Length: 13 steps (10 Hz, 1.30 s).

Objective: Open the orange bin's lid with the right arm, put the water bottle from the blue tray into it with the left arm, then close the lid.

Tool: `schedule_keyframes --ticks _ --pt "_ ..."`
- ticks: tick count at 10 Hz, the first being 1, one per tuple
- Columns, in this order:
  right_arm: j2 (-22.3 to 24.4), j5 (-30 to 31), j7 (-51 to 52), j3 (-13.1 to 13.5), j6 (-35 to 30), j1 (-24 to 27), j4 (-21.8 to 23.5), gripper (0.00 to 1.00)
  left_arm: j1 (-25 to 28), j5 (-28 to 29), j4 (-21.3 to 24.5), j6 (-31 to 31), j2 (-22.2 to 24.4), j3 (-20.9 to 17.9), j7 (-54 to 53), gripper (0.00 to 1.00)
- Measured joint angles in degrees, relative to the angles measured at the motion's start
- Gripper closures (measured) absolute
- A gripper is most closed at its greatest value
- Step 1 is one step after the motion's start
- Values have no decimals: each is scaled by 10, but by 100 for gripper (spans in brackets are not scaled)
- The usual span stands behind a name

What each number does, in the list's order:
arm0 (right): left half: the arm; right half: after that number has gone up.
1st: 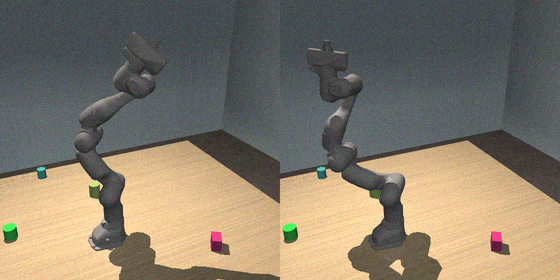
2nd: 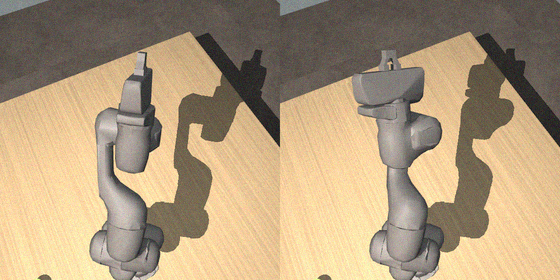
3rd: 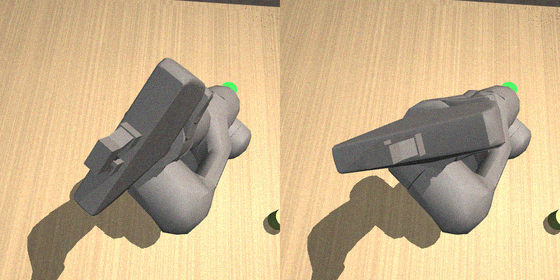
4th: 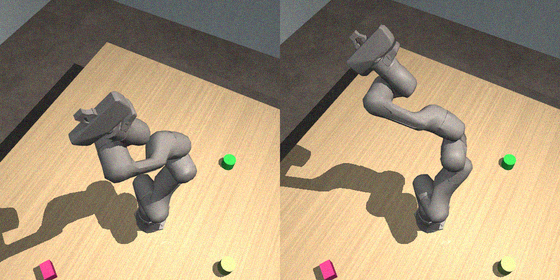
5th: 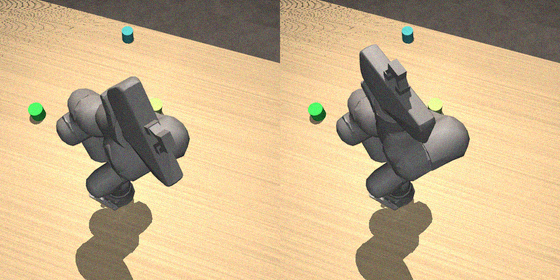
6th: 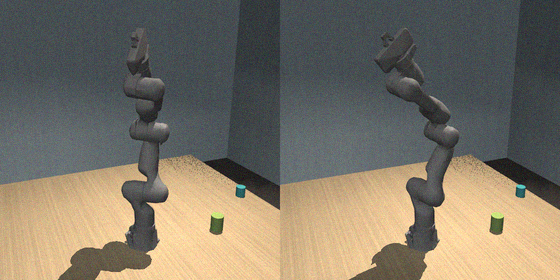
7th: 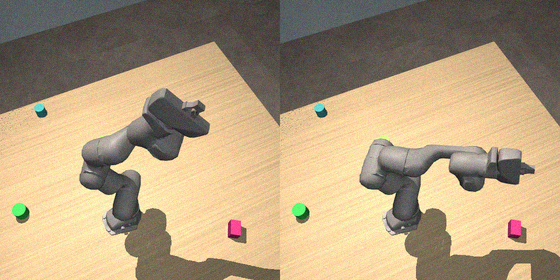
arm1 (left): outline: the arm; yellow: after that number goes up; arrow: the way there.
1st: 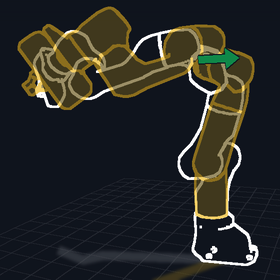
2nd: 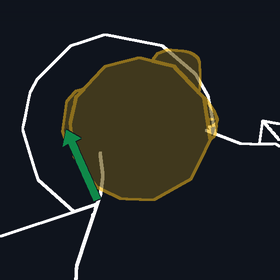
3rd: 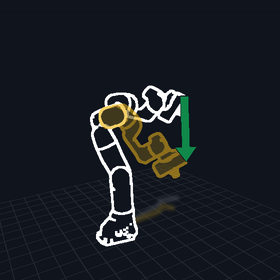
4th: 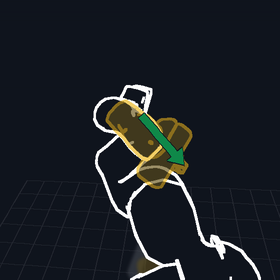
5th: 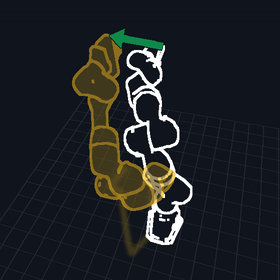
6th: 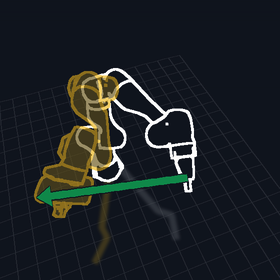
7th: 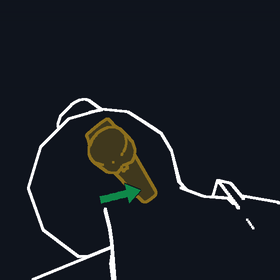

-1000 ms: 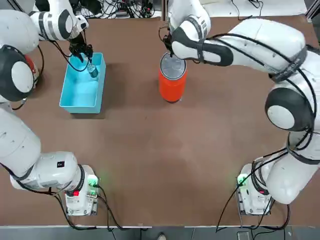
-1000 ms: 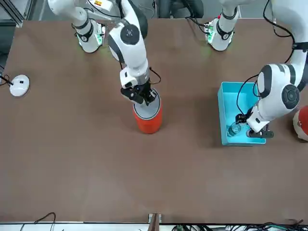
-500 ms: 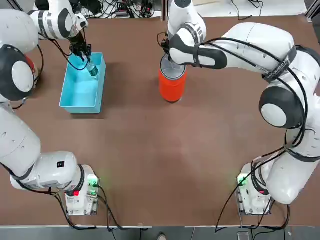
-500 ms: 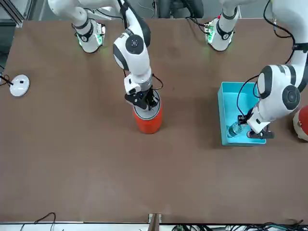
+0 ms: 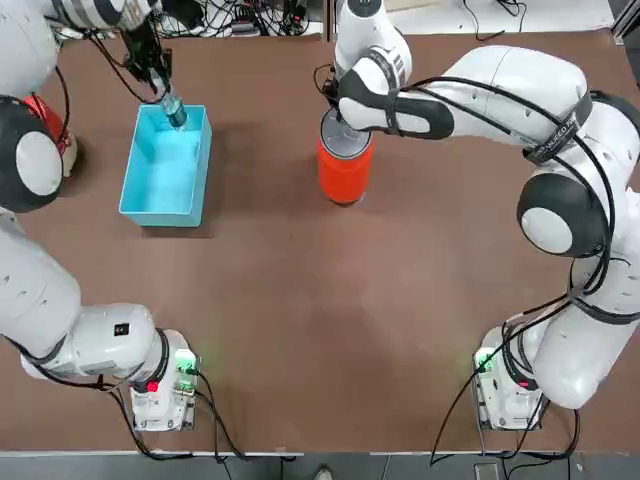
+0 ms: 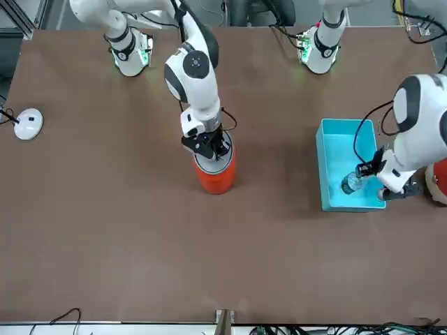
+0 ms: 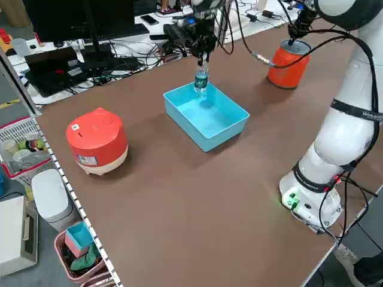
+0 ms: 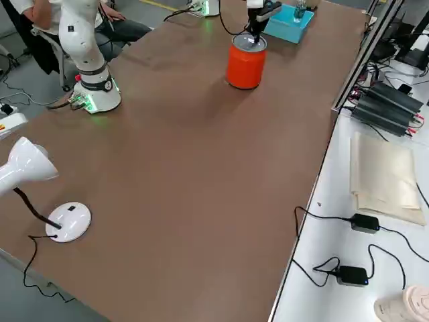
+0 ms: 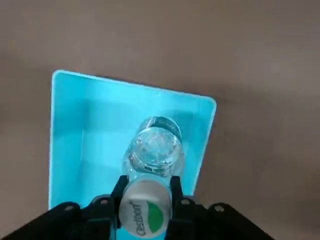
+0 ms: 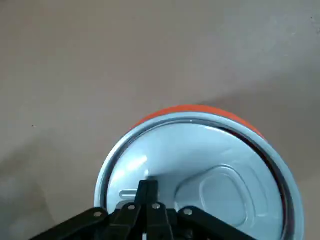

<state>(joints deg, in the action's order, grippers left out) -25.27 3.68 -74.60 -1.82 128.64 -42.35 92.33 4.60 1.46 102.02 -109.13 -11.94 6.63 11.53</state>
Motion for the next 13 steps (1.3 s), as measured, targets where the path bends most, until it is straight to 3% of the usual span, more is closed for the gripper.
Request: schedule_keyframes --ticks 5,13 --pt "-2 10 -6 0 5 -1 0 99 0 0 -108 144 4 16 62 63" --pt "-3 19 -7 0 1 -2 -4 99 -1 0 -144 182 14 61 159 63"
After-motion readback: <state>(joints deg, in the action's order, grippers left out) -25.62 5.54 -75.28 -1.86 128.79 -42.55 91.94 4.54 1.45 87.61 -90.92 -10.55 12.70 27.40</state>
